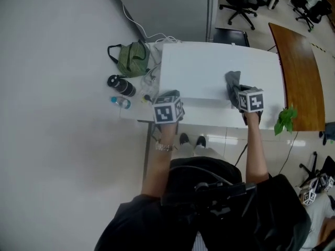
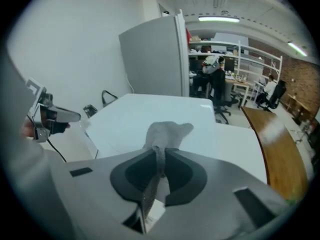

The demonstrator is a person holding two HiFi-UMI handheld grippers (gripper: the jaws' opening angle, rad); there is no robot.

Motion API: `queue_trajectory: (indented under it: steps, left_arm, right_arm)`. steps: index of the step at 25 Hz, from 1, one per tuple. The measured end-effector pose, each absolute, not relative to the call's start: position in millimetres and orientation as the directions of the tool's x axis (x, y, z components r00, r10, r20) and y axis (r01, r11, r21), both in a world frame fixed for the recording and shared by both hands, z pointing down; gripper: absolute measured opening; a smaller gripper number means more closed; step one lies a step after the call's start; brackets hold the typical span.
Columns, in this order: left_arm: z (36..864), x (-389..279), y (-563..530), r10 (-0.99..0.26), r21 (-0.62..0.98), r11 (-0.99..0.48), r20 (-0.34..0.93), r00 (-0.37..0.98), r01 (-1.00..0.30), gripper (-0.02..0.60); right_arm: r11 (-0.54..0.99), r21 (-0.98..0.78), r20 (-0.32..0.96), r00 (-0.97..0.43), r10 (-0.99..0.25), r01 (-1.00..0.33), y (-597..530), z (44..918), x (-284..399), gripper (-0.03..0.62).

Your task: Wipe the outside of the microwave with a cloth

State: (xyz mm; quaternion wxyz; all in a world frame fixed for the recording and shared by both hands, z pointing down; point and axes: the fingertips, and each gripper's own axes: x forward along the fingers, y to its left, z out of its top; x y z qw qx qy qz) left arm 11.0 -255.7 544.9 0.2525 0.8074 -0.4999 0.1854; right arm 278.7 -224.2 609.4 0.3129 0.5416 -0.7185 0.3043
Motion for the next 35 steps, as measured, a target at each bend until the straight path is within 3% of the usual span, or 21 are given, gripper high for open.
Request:
queue_trajectory:
  steps: [5, 8, 12, 17, 26, 35]
  left_arm:
    - [564, -26, -231, -0.729, 0.205, -0.274, 0.593, 0.343, -0.939, -0.007]
    - [559, -48, -227, -0.767, 0.189, -0.219, 0.573, 0.289, -0.957, -0.007]
    - [542, -89, -225, -0.815, 0.18, -0.144, 0.535, 0.22, -0.973, -0.007]
    - [524, -126, -226, -0.843, 0.181, -0.105, 0.505, 0.184, -0.978, -0.007]
    - [513, -117, -228, -0.833, 0.193, -0.196, 0.485, 0.267, -0.961, -0.006]
    - [523, -29, -232, -0.75, 0.233, -0.388, 0.483, 0.452, -0.892, -0.006]
  right_arm:
    - [0.453, -0.036, 0.583, -0.387, -0.715, -0.891, -238, 581, 151, 0.041]
    - [0.56, -0.059, 0.496, -0.511, -0.702, -0.827, -227, 574, 67, 0.041]
    - [0.65, -0.083, 0.551, -0.578, -0.602, -0.755, -201, 604, -12, 0.043]
    - [0.697, -0.043, 0.606, -0.573, -0.551, -0.716, -205, 632, -53, 0.043]
    - [0.51, -0.079, 0.676, -0.422, -0.604, -0.856, -208, 672, 21, 0.043]
    - [0.272, -0.034, 0.711, -0.214, -0.67, -0.962, -185, 666, 179, 0.043]
